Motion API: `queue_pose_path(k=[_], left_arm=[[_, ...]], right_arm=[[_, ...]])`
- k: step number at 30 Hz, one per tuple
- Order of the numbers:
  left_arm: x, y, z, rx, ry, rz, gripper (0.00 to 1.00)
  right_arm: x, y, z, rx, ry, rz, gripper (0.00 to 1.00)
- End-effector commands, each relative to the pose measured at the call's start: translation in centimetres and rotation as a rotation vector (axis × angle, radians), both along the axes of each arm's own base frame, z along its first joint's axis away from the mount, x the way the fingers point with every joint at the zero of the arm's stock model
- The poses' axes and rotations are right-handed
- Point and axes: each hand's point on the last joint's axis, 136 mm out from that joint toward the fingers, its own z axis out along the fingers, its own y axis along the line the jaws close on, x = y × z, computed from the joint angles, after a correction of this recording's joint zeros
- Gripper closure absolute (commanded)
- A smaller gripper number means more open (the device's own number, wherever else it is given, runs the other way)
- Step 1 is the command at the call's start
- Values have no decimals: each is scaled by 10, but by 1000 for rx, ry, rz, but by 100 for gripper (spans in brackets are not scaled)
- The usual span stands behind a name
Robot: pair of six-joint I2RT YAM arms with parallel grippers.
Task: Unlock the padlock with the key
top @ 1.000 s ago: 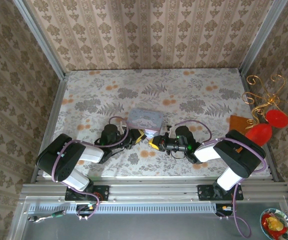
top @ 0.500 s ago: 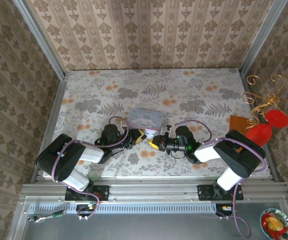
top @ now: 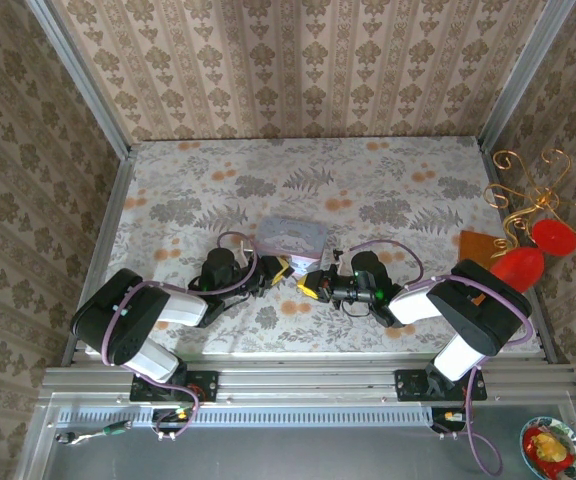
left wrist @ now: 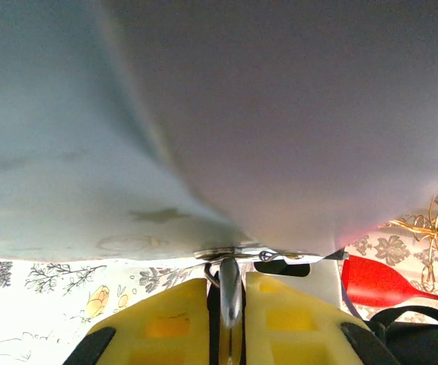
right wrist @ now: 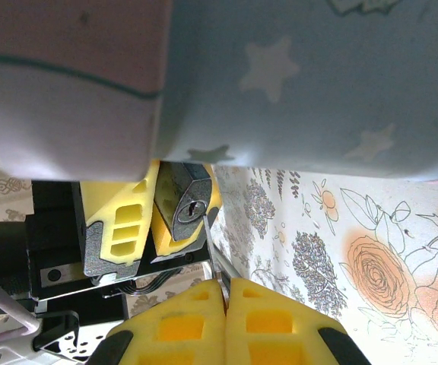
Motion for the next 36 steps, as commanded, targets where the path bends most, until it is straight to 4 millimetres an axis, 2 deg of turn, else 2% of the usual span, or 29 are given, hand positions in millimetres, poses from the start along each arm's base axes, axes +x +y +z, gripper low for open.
queue_pose_path(k=[1,36], left_arm=[[2,-8,29,-69,-75,-22,100],[0,-13,32,-94,-70,-35,100]], right_arm=[[5,2,16,37,-34,6,100],[8,1,17,37,-45,3,100]])
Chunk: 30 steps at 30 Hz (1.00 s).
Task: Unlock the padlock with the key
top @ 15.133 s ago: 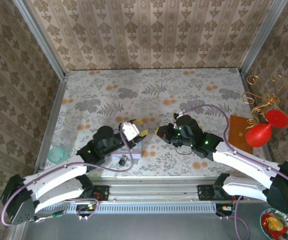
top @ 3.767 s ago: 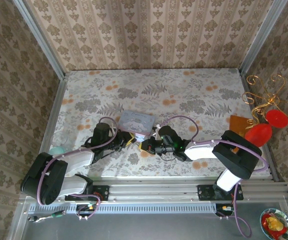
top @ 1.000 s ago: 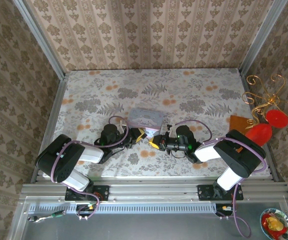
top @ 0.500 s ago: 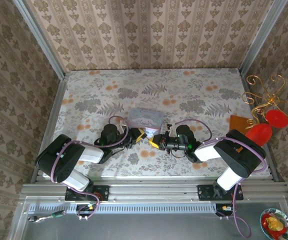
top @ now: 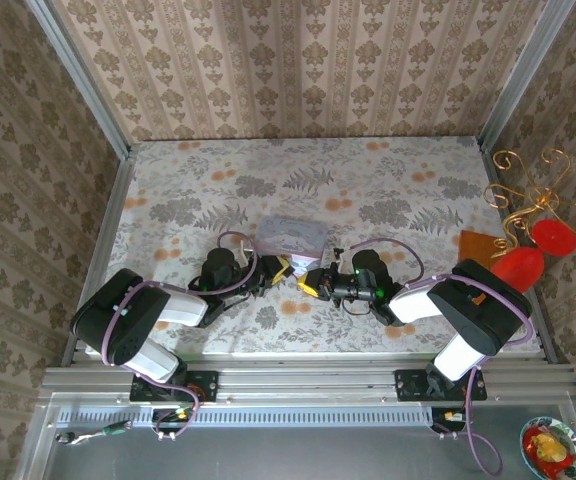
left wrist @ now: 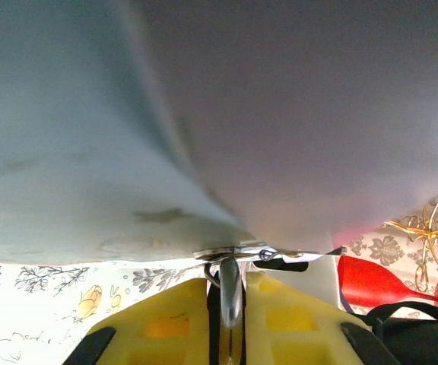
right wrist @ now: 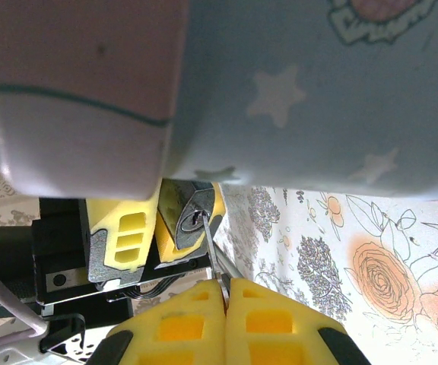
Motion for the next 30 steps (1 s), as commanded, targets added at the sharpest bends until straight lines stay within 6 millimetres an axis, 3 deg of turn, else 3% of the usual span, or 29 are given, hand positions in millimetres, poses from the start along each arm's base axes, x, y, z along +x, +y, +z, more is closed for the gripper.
queue_pose_path(k=[1,30], left_arm=[[0,-12,28,-79,-72,-38,100],[3,-12,22,-65,-69,-38,100]], right_arm=[[5,2,14,28,-42,5,100],[5,-6,20,15,-59,-3,100]])
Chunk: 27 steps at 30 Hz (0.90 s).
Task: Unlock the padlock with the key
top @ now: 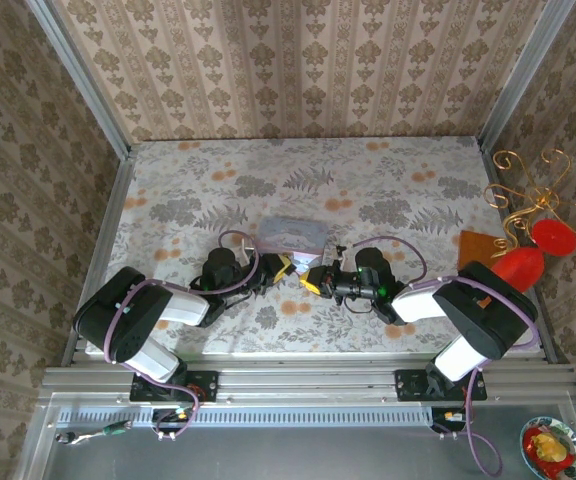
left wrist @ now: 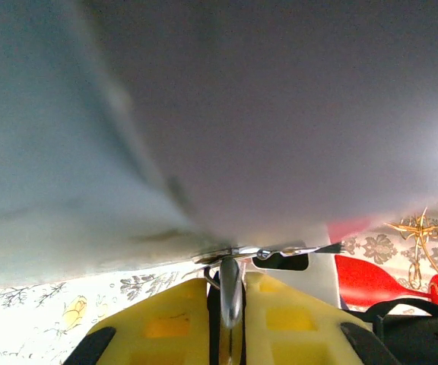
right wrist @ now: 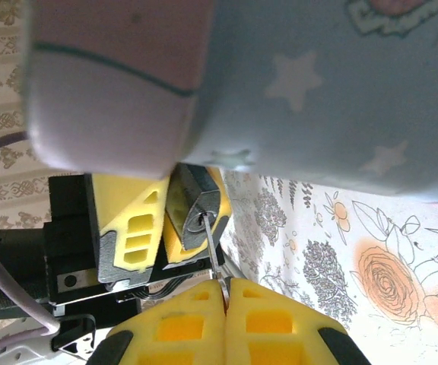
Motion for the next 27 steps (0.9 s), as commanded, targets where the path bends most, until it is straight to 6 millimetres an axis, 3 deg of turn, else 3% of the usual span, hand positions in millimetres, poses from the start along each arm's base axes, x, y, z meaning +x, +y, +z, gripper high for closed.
queue_pose_path(k=[1,27], left_arm=[[1,-9,18,-50,-49,-35,100],[-6,-18,31,-76,-62,-76,100]], right_arm=[[1,-1,11,7,-41,10,100],[8,8,16,14,-59,31,100]])
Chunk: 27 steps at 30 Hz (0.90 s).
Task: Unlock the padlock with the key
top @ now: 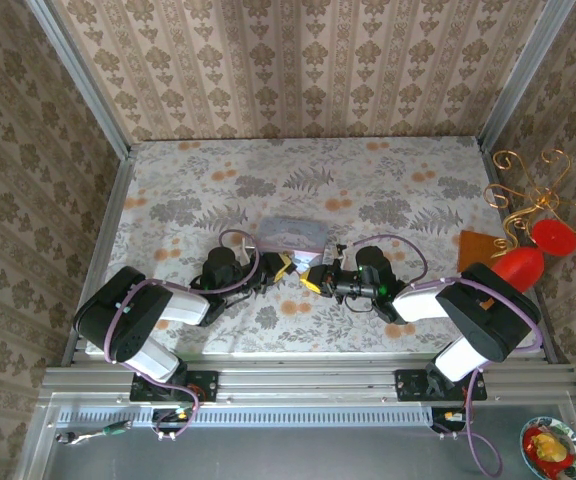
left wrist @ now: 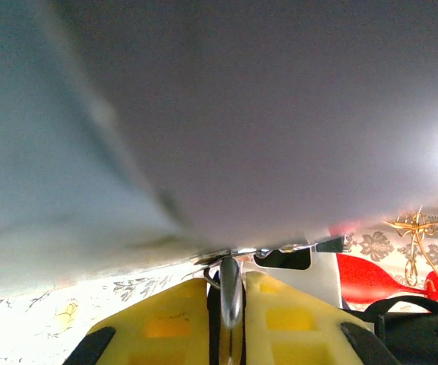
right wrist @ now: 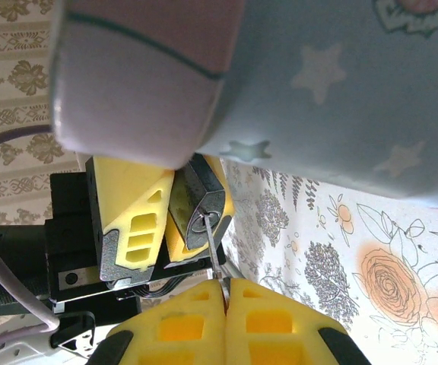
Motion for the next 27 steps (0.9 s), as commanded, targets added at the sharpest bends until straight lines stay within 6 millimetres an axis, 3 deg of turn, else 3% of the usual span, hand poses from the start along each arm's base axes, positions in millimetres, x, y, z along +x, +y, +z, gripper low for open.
queue_pose_path(k=[1,27], left_arm=[[-8,-16,27,-63,-53,-72,100],[-13,-18,31,-50,-63,-97,100]], right_arm=[[8,8,14,23,-44,22,100],[25,-3,18,8,-44,-27,100]])
